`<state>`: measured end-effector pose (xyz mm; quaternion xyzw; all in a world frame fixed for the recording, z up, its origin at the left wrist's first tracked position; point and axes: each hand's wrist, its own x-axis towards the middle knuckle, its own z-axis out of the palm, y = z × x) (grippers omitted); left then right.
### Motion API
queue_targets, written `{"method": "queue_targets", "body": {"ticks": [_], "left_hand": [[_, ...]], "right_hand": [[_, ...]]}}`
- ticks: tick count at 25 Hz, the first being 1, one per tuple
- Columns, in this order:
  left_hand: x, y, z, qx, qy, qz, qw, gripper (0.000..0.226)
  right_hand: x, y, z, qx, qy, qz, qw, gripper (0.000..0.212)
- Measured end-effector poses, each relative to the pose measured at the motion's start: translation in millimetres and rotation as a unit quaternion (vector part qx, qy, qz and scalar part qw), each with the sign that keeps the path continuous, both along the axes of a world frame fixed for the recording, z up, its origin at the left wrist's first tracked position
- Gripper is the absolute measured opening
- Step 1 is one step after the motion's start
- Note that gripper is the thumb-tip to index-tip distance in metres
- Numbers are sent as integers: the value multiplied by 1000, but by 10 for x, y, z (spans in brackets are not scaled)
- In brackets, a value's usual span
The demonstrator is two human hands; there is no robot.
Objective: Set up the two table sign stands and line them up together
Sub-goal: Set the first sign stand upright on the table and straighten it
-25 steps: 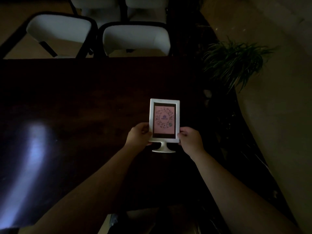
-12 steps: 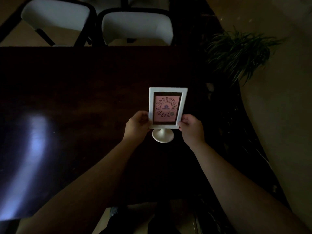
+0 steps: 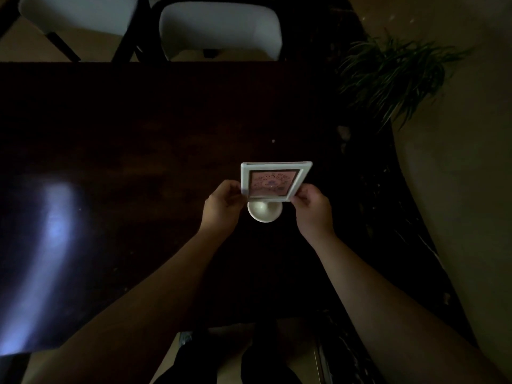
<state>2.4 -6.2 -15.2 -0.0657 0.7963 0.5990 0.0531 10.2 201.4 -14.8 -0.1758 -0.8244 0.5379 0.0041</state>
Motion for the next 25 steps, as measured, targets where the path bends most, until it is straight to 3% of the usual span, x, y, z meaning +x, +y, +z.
{"method": "queue_targets", "body": {"ticks": [4,7,10,14,18,25], "left_hand": [[64,8,-45,-40,-9,7,999,31],[222,-29,-127,-154,9,1,988,40],[426,-28,-234,-327,37,-64,942,51],[607,70,-332,-460,48,-187,867,81],[614,136,-401,-509,48,-247,823,81],[498,208,-492,-512,31,-267,816,79]], "right_hand": [[130,-22,-6,-44,-7,4,999,22],[319,-42,-33,43,-33,30,998,29],[517,-78,-70,184,-21,90,979,33],[642,-201,-166,298,-36,257,919,60],[660,-283,-292,363,-72,309,876,80],[565,-277,-388,382,-102,309,865,88]]}}
